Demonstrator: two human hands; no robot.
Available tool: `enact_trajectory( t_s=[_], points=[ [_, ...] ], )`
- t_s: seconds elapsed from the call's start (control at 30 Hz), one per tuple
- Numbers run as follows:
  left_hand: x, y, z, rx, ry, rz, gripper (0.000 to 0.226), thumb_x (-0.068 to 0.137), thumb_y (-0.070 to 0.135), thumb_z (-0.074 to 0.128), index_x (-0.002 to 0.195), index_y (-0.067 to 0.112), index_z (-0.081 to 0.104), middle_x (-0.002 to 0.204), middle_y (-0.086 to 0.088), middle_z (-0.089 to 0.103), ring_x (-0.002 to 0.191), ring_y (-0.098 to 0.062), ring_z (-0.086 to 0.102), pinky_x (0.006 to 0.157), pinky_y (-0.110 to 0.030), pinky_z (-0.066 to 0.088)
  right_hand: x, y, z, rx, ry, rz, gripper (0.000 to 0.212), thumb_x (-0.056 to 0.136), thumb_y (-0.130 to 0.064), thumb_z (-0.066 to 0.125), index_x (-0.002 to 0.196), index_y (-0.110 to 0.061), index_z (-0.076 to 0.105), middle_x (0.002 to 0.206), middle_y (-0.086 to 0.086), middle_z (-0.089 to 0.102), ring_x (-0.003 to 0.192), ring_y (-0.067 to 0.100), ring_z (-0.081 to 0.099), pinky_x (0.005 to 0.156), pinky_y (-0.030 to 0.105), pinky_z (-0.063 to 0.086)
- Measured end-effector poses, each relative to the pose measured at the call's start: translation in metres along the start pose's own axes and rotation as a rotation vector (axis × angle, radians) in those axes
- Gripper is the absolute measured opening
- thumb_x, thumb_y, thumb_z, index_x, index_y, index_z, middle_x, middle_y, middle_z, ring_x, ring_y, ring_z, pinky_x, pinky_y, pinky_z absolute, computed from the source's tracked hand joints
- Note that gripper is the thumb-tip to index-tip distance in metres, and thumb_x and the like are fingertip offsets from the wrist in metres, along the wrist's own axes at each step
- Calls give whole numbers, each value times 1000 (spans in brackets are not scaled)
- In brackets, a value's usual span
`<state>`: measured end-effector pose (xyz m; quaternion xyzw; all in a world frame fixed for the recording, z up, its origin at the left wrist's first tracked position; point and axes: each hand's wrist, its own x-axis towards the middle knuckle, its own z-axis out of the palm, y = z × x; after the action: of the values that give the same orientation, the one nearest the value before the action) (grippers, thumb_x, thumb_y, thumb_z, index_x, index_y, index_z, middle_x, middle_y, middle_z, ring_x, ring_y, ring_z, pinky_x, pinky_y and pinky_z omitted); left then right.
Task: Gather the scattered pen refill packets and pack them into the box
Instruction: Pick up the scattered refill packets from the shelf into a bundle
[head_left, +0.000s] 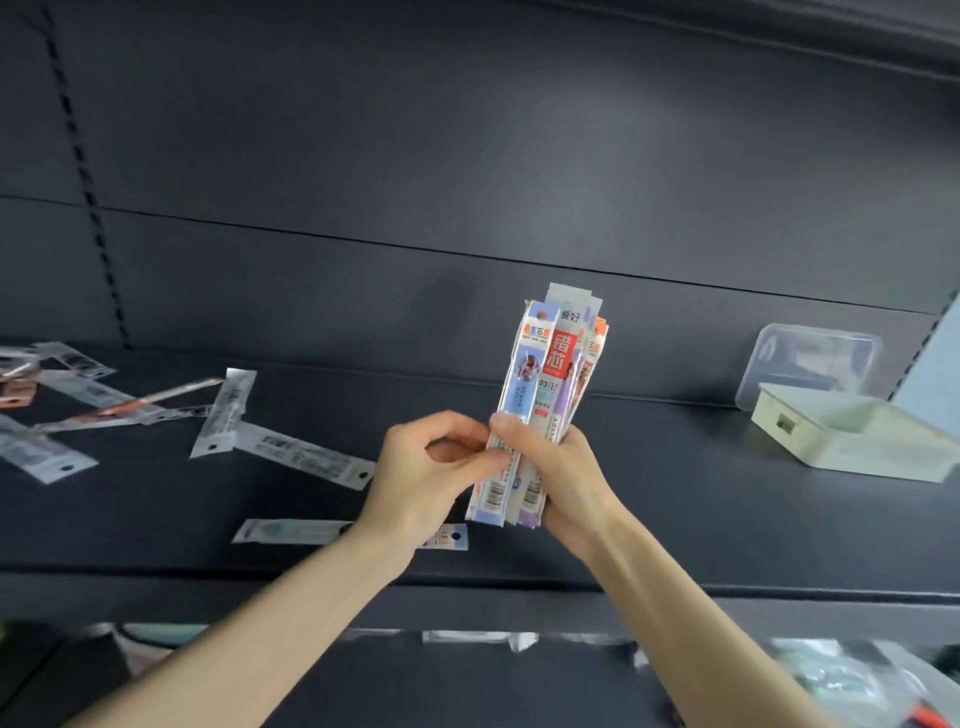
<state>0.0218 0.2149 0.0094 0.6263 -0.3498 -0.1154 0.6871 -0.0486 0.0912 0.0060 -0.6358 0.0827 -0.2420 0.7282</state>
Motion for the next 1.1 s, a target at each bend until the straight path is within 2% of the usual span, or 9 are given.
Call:
enact_trajectory(
  t_s=[0.23,0.33,0.4,0.47,0.57,0.67,0.8,0.93,1.1],
  points=[
    [8,11,-17,120,-63,-17,33,79,-7,63,99,19,62,106,3,66,104,-13,62,89,-24,50,2,-12,-10,-129,66,-39,20,84,-2,65,101,-13,66,84,5,75,81,22,73,77,41,57],
    [33,26,-17,16,-215,-66,26,85,20,65,111,20,63,114,6,68,112,-7,59,103,-32,42,9,-9,-6,-209,46,-79,20,78,3,68,89,-15,67,75,1,69,71,17,68,70,39,56],
    [43,31,-5,-76,-333,-106,45,75,35,70,116,20,61,114,5,70,110,-10,63,100,-33,44,10,0,-3,-285,10,-53,18,75,1,71,84,-15,68,75,1,68,71,17,66,68,38,57],
    [48,33,8,-101,-319,-94,48,70,22,76,115,17,61,110,-2,71,103,-16,67,93,-34,50,10,9,-4,-332,-6,-17,18,71,-2,75,82,-16,69,80,3,70,76,17,67,76,39,56],
    [48,32,21,-91,-244,-33,41,72,3,76,110,10,62,103,-8,72,93,-20,70,81,-34,58,10,14,-7,-300,-23,-32,24,66,-3,77,86,-14,71,90,13,73,87,27,70,83,42,57],
    [46,27,27,10,-271,19,24,76,12,76,98,15,66,91,-1,73,84,-14,71,74,-28,59,9,13,-9,-311,-46,-45,27,66,-1,75,88,-14,69,88,12,72,86,26,71,80,39,58],
    [43,19,22,94,-380,16,12,89,25,61,102,28,63,97,6,73,92,-7,70,80,-19,55,3,12,-6,-337,-44,-30,28,71,3,75,97,-7,68,90,8,74,84,18,72,76,29,57],
    [46,22,11,231,-475,12,16,88,35,59,103,41,57,105,22,66,102,7,61,87,-17,48,3,14,-3,-266,-30,-49,17,80,5,66,93,-6,68,83,10,73,80,22,72,80,35,57],
    [36,5,-50,499,-348,-34,39,78,34,71,113,25,60,114,12,64,110,0,57,98,-26,41,0,18,-1,-209,15,-78,10,85,-1,66,82,-10,63,64,-1,64,59,13,64,68,30,55]
  ],
)
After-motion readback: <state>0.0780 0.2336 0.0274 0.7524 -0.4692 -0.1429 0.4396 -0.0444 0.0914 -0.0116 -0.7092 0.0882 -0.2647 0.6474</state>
